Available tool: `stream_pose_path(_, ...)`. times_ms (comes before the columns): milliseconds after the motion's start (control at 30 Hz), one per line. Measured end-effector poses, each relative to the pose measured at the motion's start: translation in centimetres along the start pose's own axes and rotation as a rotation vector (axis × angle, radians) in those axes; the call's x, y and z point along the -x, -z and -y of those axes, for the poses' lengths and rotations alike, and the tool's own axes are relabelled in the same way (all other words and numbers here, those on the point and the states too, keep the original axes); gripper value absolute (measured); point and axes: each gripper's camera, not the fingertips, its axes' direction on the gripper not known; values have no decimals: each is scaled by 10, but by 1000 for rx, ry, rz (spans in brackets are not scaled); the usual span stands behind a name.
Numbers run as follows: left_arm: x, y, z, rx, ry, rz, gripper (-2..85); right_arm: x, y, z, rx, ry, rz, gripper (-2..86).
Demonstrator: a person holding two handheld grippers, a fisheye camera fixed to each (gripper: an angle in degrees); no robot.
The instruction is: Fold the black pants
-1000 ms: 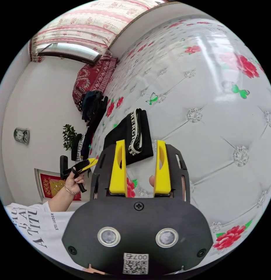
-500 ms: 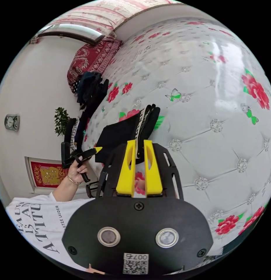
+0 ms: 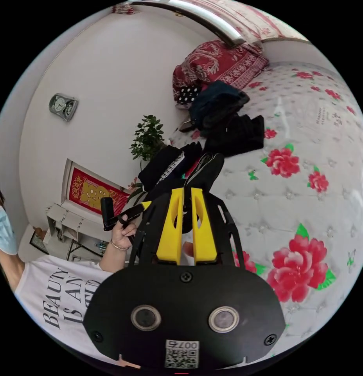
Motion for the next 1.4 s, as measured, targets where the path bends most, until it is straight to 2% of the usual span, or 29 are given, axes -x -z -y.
stream_pose_path(133, 42, 68, -6, -98, 50, 62, 48, 36, -71, 29, 44, 73, 61, 9)
stream_pose_path(233, 63, 88, -23, -88, 77, 110, 48, 38, -106, 26, 98, 60, 82, 8)
stream_pose_path(433, 101, 61, -52, 53, 160, 101, 49, -3, -162, -1, 241, -76, 27, 6)
stream_pose_path(600, 103, 20, -41, 135, 139, 58, 48, -28, -154, -3, 236, -131, -45, 4)
stream_pose_path(867, 62, -41, 71, 114, -60, 20, 49, -48, -99, 75, 68, -138, -107, 4)
stream_pose_path(1133, 35, -74, 244, -26, -219, 75, 49, -58, -61, 249, -152, -27, -115, 9)
stream_pose_path(1267, 69, -138, 300, 15, -130, 178, 71, -88, -78, 307, -201, -30, -204, 21)
stream_pose_path(1400, 115, -198, 266, 120, -6, 289, 104, -154, -119, 297, -90, -119, -287, 35)
